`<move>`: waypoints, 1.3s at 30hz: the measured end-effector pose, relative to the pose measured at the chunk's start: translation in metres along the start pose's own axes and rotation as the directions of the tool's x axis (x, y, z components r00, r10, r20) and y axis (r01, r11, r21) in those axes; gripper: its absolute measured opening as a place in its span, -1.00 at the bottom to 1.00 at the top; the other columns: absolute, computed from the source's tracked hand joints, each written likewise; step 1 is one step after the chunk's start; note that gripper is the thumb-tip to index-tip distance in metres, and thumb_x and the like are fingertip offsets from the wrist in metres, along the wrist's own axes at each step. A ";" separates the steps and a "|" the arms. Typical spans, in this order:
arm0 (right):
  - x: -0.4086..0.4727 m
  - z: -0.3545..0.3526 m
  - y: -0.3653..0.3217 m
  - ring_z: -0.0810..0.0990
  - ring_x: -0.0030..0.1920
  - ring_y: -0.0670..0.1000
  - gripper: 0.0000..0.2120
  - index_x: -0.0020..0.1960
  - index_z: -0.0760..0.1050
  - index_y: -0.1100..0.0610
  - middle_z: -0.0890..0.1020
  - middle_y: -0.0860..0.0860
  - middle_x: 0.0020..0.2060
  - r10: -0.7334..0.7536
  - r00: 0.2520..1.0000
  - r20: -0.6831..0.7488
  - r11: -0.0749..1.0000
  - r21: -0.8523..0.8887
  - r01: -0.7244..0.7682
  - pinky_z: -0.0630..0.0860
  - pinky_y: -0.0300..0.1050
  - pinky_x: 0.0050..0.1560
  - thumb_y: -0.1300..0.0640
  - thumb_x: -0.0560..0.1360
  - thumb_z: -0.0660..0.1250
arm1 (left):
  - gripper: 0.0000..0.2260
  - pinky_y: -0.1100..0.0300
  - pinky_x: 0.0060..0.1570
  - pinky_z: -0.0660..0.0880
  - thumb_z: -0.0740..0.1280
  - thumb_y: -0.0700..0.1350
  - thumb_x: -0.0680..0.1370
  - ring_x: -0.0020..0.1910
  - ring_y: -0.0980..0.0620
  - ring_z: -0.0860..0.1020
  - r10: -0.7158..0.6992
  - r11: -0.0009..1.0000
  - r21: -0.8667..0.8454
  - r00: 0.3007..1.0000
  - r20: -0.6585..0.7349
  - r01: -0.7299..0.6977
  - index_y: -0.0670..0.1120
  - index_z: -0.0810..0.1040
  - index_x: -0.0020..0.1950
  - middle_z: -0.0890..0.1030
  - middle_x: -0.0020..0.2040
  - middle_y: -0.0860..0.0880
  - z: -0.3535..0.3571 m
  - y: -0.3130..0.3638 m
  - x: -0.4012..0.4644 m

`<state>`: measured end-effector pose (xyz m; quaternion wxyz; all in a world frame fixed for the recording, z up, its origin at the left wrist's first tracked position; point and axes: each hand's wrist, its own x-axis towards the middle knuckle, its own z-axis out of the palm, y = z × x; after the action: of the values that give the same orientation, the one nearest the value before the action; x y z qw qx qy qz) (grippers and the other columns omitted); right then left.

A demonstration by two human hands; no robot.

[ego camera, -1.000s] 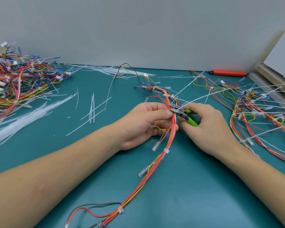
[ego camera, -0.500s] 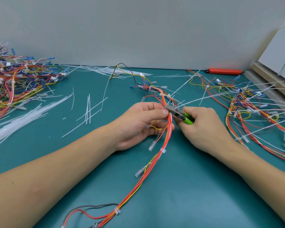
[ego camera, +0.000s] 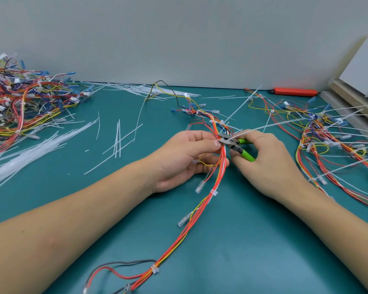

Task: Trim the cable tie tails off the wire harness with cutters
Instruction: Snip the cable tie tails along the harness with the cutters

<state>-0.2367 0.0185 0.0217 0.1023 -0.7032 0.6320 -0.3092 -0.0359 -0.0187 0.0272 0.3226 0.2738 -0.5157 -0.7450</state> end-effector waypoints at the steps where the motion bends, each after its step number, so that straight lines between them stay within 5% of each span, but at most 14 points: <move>1: 0.000 0.000 0.000 0.56 0.19 0.08 -0.75 0.15 0.62 -0.12 0.67 -0.17 0.06 0.001 1.000 -0.001 1.000 -0.008 -0.001 0.48 0.07 0.27 0.11 0.50 0.43 | -0.89 0.20 -0.12 0.61 0.28 -0.26 0.64 -0.22 0.02 0.68 -0.001 1.000 0.001 1.000 -0.003 0.001 -0.13 0.57 -0.04 0.67 -0.24 0.00 0.000 0.000 0.000; 3: 0.001 0.001 0.003 0.57 0.15 0.08 -0.77 0.13 0.63 -0.10 0.67 -0.17 0.03 0.007 1.000 -0.007 1.000 -0.006 -0.007 0.50 0.05 0.22 0.11 0.50 0.43 | -0.90 0.22 -0.16 0.61 0.28 -0.26 0.63 -0.22 0.01 0.69 -0.001 1.000 -0.001 1.000 -0.010 0.001 -0.13 0.56 -0.04 0.66 -0.25 -0.02 0.000 0.000 0.000; 6: 0.001 0.003 0.007 0.53 -0.16 0.10 -0.96 -0.09 0.60 -0.05 0.59 -0.13 -0.33 0.023 1.000 -0.018 0.999 -0.025 -0.024 0.43 -0.01 -0.09 0.09 0.50 0.41 | -0.91 0.19 -0.12 0.60 0.29 -0.24 0.63 -0.22 0.01 0.68 0.003 1.000 -0.002 1.000 -0.013 -0.003 -0.13 0.55 -0.04 0.64 -0.25 -0.02 -0.001 -0.001 0.001; 9: 0.000 0.003 0.006 0.45 -0.34 0.09 -0.88 -0.19 0.57 -0.03 0.50 -0.05 -0.46 0.027 0.999 0.036 0.999 -0.038 -0.026 0.35 -0.03 -0.26 0.06 0.54 0.38 | -0.94 0.17 -0.05 0.61 0.29 -0.23 0.63 -0.22 0.03 0.67 0.007 1.000 0.005 1.000 -0.005 -0.007 -0.15 0.55 0.01 0.65 -0.24 0.00 -0.001 -0.001 0.001; 16: -0.002 0.003 0.003 0.46 -0.35 0.01 -0.91 -0.16 0.60 -0.05 0.53 -0.06 -0.44 0.018 1.000 -0.011 1.000 0.001 -0.018 0.40 -0.05 -0.30 0.10 0.51 0.42 | -0.93 0.18 -0.09 0.60 0.29 -0.25 0.63 -0.20 0.00 0.68 -0.004 1.000 0.001 1.000 -0.006 0.004 -0.13 0.54 -0.02 0.65 -0.23 -0.02 0.000 0.001 -0.001; 23: -0.002 0.000 0.000 0.54 0.13 0.04 -0.77 0.10 0.65 -0.08 0.67 -0.14 -0.01 -0.009 0.999 -0.038 1.000 -0.018 0.008 0.41 -0.09 0.09 0.14 0.48 0.45 | -0.96 0.17 -0.08 0.60 0.29 -0.25 0.63 -0.21 0.01 0.68 -0.010 1.000 -0.011 1.000 -0.013 0.009 -0.15 0.52 0.03 0.67 -0.21 -0.03 0.000 0.000 -0.001; 29: 0.000 0.001 0.002 0.56 0.07 0.07 -0.83 0.06 0.64 -0.07 0.66 -0.14 -0.06 -0.024 0.999 -0.034 0.999 -0.026 0.023 0.48 0.00 0.10 0.12 0.49 0.45 | -0.90 0.17 -0.05 0.60 0.29 -0.25 0.63 -0.19 0.03 0.68 0.002 1.000 0.007 1.000 -0.006 -0.001 -0.15 0.60 0.00 0.71 -0.07 -0.07 -0.001 -0.001 0.000; 32: 0.001 0.002 0.003 0.54 -0.06 0.07 -0.95 -0.07 0.62 -0.03 0.63 -0.11 -0.21 -0.027 0.999 -0.036 0.999 -0.036 0.026 0.47 -0.01 -0.05 0.11 0.49 0.44 | -0.86 0.17 -0.06 0.59 0.29 -0.24 0.63 -0.19 0.02 0.68 0.014 1.000 0.014 1.000 -0.017 -0.013 -0.13 0.63 -0.05 0.70 -0.08 -0.06 -0.001 -0.002 0.000; 35: 0.001 0.001 0.005 0.41 -0.34 0.02 -0.80 -0.27 0.50 0.00 0.47 -0.06 -0.45 -0.002 1.000 -0.008 1.000 0.012 0.002 0.36 -0.04 -0.31 0.08 0.50 0.43 | -0.87 0.16 -0.06 0.56 0.30 -0.23 0.63 -0.19 0.02 0.67 0.017 1.000 0.024 1.000 -0.013 -0.016 -0.14 0.65 -0.02 0.67 -0.08 -0.08 -0.001 -0.002 0.000; 39: 0.002 0.002 0.004 0.33 -0.40 0.08 -0.75 -0.30 0.44 -0.02 0.38 -0.02 -0.50 0.009 0.999 0.039 1.000 -0.030 -0.008 0.32 -0.03 -0.36 0.05 0.53 0.37 | -0.85 0.19 -0.08 0.57 0.31 -0.22 0.62 -0.20 0.03 0.67 0.010 1.000 0.014 1.000 -0.018 -0.010 -0.11 0.67 -0.06 0.68 -0.10 -0.07 -0.002 -0.002 0.000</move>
<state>-0.2385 0.0157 0.0189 0.1055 -0.7080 0.6372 -0.2856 -0.0350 -0.0193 0.0252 0.3290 0.2802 -0.5191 -0.7374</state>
